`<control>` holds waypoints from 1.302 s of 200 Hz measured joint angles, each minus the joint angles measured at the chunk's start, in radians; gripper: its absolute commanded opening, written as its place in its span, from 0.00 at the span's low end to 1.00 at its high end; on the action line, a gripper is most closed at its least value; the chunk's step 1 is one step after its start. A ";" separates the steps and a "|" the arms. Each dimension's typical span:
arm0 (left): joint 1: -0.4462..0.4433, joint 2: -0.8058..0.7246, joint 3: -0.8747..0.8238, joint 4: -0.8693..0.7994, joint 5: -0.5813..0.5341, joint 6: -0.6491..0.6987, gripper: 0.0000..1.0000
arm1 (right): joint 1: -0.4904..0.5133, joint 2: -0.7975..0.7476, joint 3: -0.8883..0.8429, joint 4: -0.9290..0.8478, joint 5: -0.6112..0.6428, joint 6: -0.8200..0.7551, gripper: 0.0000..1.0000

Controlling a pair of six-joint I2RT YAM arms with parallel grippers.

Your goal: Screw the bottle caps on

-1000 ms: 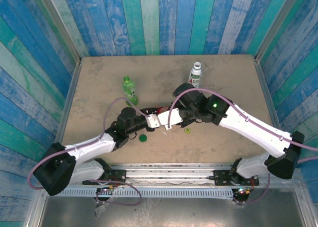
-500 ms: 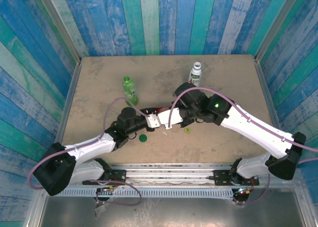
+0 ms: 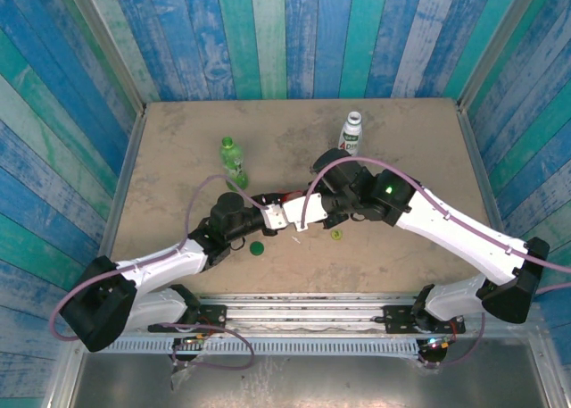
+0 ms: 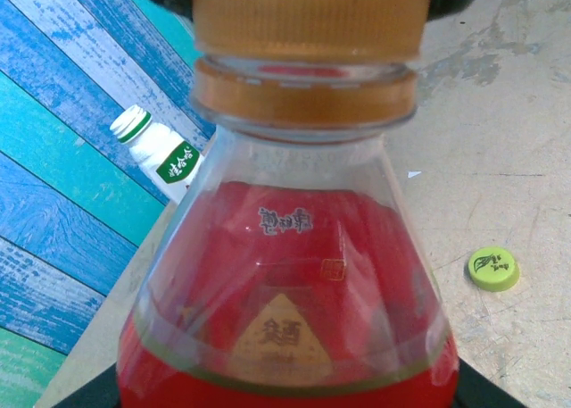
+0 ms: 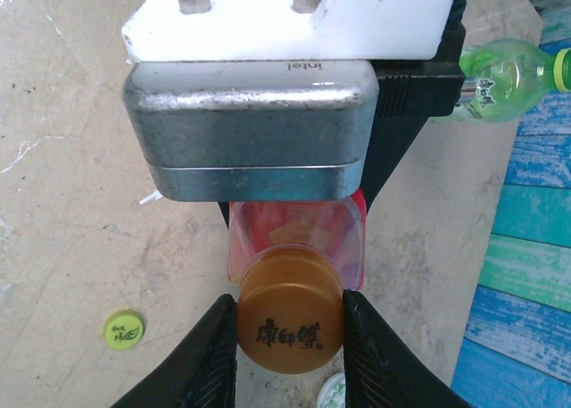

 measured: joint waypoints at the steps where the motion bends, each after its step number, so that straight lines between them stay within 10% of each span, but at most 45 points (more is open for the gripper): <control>1: 0.000 0.000 0.000 0.000 0.000 0.000 0.49 | 0.000 0.000 0.000 0.000 0.001 0.001 0.08; 57: 0.004 0.008 0.001 0.032 -0.044 -0.024 0.50 | -0.001 -0.026 -0.052 0.101 0.019 0.312 0.00; 100: 0.005 0.038 0.014 0.068 -0.069 -0.043 0.49 | 0.005 -0.081 -0.148 0.243 0.103 0.935 0.01; 137: 0.006 0.050 0.020 0.079 -0.076 -0.057 0.49 | 0.004 -0.081 -0.148 0.251 0.103 1.309 0.27; 179: 0.003 0.050 0.020 0.076 -0.052 -0.042 0.50 | 0.004 -0.109 -0.147 0.186 0.087 1.065 0.58; 260: 0.003 0.049 0.020 0.011 0.007 0.015 0.52 | 0.023 -0.171 -0.146 0.098 0.069 0.235 0.54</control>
